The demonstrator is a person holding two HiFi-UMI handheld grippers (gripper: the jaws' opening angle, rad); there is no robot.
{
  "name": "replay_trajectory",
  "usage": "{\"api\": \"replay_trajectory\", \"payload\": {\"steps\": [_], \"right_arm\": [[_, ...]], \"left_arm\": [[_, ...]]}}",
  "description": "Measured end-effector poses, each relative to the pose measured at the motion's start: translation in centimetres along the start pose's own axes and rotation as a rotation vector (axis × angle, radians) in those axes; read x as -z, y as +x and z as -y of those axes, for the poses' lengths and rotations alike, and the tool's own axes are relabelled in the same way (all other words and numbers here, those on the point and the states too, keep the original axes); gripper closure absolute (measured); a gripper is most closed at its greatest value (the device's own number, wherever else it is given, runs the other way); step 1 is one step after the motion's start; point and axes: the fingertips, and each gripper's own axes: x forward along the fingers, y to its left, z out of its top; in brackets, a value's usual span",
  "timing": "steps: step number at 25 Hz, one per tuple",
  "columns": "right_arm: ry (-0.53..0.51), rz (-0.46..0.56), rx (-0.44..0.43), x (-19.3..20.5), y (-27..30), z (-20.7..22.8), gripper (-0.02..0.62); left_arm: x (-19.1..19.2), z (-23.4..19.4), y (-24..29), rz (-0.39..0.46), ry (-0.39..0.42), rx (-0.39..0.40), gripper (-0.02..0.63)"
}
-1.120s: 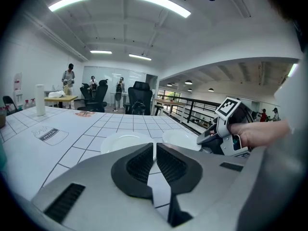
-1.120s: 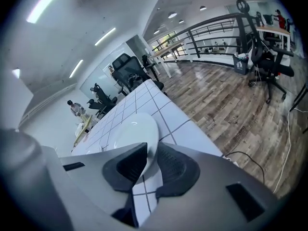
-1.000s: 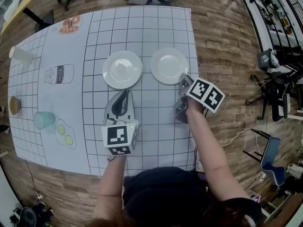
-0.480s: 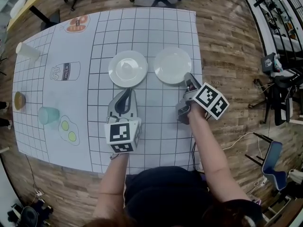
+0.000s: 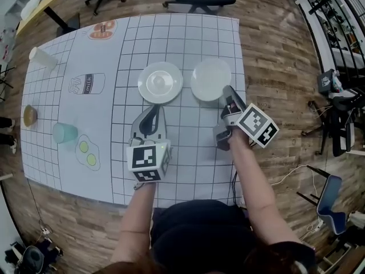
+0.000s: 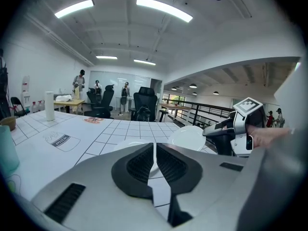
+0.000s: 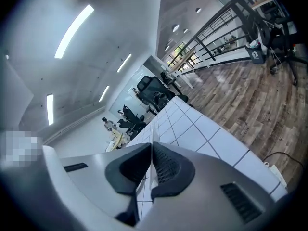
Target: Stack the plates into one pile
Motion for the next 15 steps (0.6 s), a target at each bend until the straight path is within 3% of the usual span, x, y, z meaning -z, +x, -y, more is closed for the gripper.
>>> {"api": "replay_trajectory", "payload": {"steps": [6, 15], "right_arm": [[-0.051, -0.006, -0.07, -0.2, -0.6, -2.7, 0.568], [-0.003, -0.083, -0.236, 2.4, 1.2, -7.6, 0.568]], "left_arm": [[-0.7, -1.4, -1.1, 0.017, -0.01, -0.054, 0.565], [-0.9, -4.5, -2.9, 0.035, -0.033, -0.139, 0.565]]}}
